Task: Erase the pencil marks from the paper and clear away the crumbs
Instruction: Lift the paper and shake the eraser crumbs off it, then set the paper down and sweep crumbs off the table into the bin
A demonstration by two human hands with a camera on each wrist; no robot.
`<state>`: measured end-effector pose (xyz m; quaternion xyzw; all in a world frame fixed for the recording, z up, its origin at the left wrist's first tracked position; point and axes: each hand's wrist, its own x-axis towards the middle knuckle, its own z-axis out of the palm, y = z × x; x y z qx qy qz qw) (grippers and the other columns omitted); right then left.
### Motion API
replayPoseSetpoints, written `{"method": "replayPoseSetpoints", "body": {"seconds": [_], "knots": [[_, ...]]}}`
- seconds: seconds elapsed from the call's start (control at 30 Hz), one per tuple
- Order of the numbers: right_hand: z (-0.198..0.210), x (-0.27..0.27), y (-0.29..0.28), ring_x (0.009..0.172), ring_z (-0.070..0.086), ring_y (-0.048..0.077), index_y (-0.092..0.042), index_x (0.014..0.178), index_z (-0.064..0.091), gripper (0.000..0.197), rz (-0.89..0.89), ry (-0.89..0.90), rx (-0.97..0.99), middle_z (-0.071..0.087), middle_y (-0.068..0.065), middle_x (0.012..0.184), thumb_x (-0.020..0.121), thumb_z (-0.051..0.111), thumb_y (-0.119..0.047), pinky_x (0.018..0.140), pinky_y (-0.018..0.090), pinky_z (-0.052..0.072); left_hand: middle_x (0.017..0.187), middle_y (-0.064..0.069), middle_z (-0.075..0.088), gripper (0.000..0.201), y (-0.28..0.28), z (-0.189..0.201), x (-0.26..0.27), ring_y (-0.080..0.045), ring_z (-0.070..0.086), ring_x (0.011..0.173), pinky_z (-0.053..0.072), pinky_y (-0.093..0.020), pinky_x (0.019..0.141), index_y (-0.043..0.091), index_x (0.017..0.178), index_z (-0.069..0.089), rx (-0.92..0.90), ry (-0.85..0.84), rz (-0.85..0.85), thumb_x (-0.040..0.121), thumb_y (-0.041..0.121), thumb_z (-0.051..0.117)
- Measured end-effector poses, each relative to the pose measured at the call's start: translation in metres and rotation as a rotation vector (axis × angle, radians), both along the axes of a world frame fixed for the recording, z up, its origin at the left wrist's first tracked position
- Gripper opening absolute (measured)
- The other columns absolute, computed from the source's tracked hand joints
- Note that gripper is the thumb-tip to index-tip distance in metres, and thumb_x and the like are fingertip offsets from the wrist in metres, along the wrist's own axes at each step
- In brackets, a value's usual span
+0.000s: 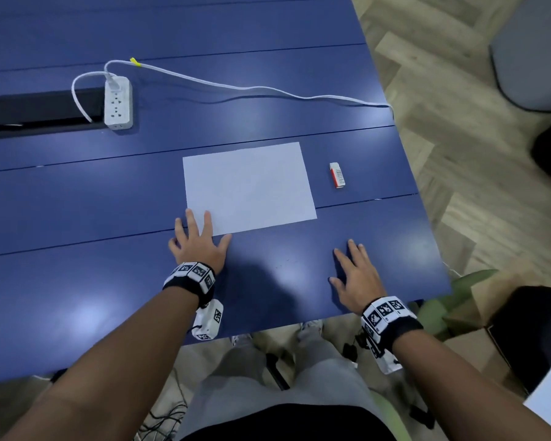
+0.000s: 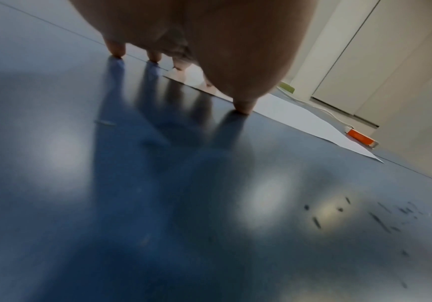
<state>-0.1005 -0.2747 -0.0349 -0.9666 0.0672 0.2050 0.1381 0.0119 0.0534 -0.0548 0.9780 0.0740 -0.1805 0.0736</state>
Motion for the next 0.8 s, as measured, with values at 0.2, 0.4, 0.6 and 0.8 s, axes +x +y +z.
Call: {"method": "replayPoseSetpoints", "body": {"seconds": [0.2, 0.4, 0.6, 0.8], "knots": [[-0.002, -0.007, -0.001, 0.149, 0.002, 0.035, -0.016, 0.154, 0.020, 0.072, 0.087, -0.045, -0.043, 0.003, 0.013, 0.163, 0.095, 0.050, -0.044, 0.119, 0.048, 0.015, 0.170, -0.006, -0.008, 0.072, -0.003, 0.002, 0.001, -0.033, -0.001, 0.154, 0.017, -0.056, 0.116, 0.032, 0.162, 0.009, -0.060, -0.038, -0.029, 0.101, 0.060, 0.035], [-0.012, -0.022, -0.019, 0.147, 0.007, 0.042, -0.010, 0.154, 0.019, 0.078, -0.004, -0.040, -0.152, 0.006, 0.020, 0.161, 0.093, 0.019, -0.058, 0.116, 0.058, 0.019, 0.169, -0.006, -0.012, 0.086, 0.004, -0.007, -0.061, -0.030, -0.015, 0.155, -0.003, -0.065, 0.120, 0.024, 0.163, 0.005, -0.119, -0.069, -0.118, 0.094, 0.073, 0.023], [-0.021, -0.027, 0.019, 0.146, 0.004, 0.045, -0.001, 0.152, 0.019, 0.082, -0.090, -0.055, -0.111, 0.006, 0.027, 0.159, 0.093, 0.024, -0.058, 0.116, 0.060, 0.011, 0.170, -0.009, 0.006, 0.089, -0.009, -0.020, -0.098, -0.035, -0.002, 0.156, 0.003, -0.075, 0.113, 0.017, 0.160, 0.021, -0.075, -0.042, -0.330, 0.092, 0.074, 0.025], [-0.028, -0.038, 0.071, 0.149, -0.005, 0.037, -0.004, 0.153, 0.015, 0.078, 0.064, -0.087, -0.023, -0.001, 0.022, 0.161, 0.095, 0.025, -0.055, 0.120, 0.054, 0.006, 0.170, -0.008, 0.009, 0.079, -0.058, -0.020, -0.112, -0.033, 0.000, 0.156, -0.003, -0.073, 0.115, 0.016, 0.160, 0.020, -0.092, -0.002, -0.661, 0.098, 0.064, 0.023]]}}
